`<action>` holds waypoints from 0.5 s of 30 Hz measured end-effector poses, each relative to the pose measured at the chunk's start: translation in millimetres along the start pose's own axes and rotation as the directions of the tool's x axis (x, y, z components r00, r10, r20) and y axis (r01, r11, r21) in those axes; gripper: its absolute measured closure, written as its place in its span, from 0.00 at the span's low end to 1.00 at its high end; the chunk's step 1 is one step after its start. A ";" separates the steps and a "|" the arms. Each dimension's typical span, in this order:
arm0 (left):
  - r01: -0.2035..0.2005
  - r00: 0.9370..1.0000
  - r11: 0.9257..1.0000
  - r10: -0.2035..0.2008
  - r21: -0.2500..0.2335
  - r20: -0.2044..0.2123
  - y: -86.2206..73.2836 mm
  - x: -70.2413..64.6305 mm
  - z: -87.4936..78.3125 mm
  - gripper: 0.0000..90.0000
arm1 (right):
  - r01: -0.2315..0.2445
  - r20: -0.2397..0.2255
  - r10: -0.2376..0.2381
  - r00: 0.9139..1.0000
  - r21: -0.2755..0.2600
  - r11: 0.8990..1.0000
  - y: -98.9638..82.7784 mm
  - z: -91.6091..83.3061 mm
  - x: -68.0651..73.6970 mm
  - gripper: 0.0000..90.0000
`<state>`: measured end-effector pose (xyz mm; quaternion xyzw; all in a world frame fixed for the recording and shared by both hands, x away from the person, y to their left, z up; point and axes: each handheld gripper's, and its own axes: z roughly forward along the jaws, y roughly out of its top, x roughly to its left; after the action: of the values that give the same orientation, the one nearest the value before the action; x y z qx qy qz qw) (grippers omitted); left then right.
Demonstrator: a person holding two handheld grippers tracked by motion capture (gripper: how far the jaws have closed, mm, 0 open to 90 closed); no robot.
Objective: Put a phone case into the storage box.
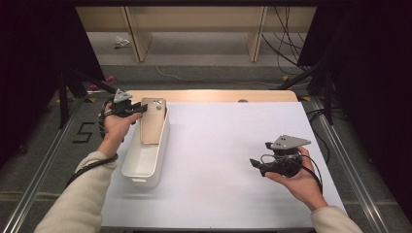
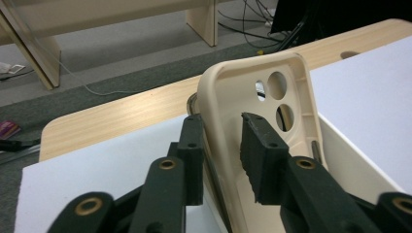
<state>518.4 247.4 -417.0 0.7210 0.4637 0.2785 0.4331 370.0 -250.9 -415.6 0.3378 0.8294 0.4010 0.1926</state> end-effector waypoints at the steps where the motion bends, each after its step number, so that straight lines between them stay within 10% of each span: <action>1: -0.010 1.000 1.000 0.010 -0.001 -0.010 0.6 -0.8 1.0 0.75 | 0.001 0.000 -0.001 1.000 0.000 1.000 0.0 0.0 0.0 0.21; 15: -0.041 0.999 0.999 0.041 0.010 -0.021 3.3 -5.5 4.1 0.66 | 0.003 -0.001 -0.003 1.000 0.000 1.000 0.1 0.3 0.1 0.21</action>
<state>520.9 240.3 -416.0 0.7294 0.4546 0.2926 0.4191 370.1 -250.7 -415.7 0.3364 0.8300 0.4008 0.1929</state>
